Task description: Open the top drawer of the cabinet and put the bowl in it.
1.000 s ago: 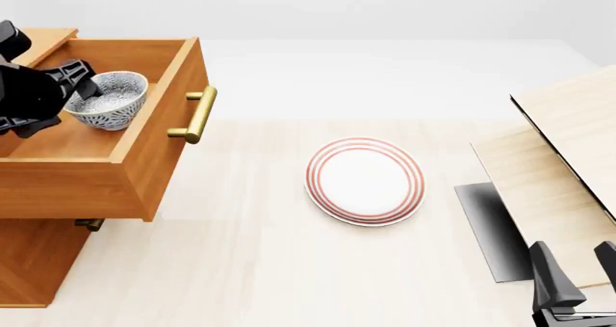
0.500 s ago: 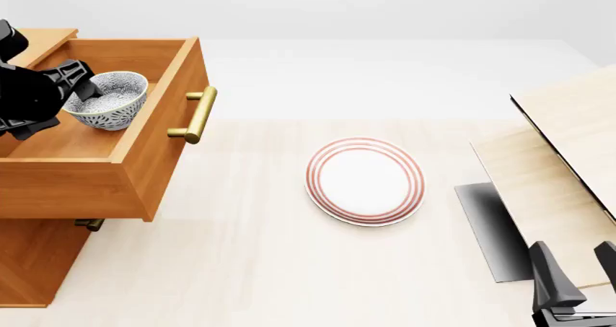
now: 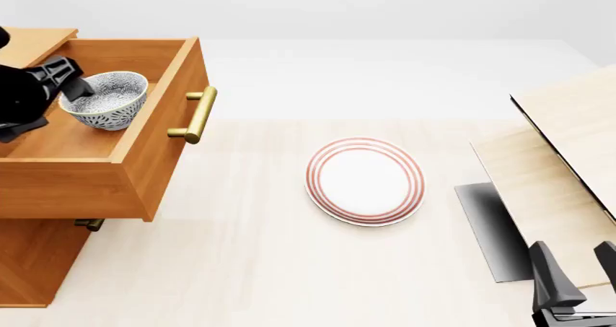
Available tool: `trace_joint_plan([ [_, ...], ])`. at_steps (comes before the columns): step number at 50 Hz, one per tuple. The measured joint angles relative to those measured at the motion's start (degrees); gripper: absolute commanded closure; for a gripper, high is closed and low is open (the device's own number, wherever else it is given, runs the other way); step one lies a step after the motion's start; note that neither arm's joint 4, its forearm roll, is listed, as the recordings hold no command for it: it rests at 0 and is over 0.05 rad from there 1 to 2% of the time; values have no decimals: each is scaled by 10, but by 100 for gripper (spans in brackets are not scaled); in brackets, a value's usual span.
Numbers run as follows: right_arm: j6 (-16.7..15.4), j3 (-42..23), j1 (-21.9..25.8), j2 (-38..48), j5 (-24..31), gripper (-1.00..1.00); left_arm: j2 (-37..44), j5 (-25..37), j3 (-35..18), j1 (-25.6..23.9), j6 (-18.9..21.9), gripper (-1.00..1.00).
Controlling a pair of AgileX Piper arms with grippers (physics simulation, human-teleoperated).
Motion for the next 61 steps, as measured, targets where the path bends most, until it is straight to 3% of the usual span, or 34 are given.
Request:
trace_joint_plan([
  [26,0,0,0,0,0,-100,-56,44,1,-5,12,-100],
  [61,0,0,0,0,0,-100,-119,124,-43,-6,32,-100],
])
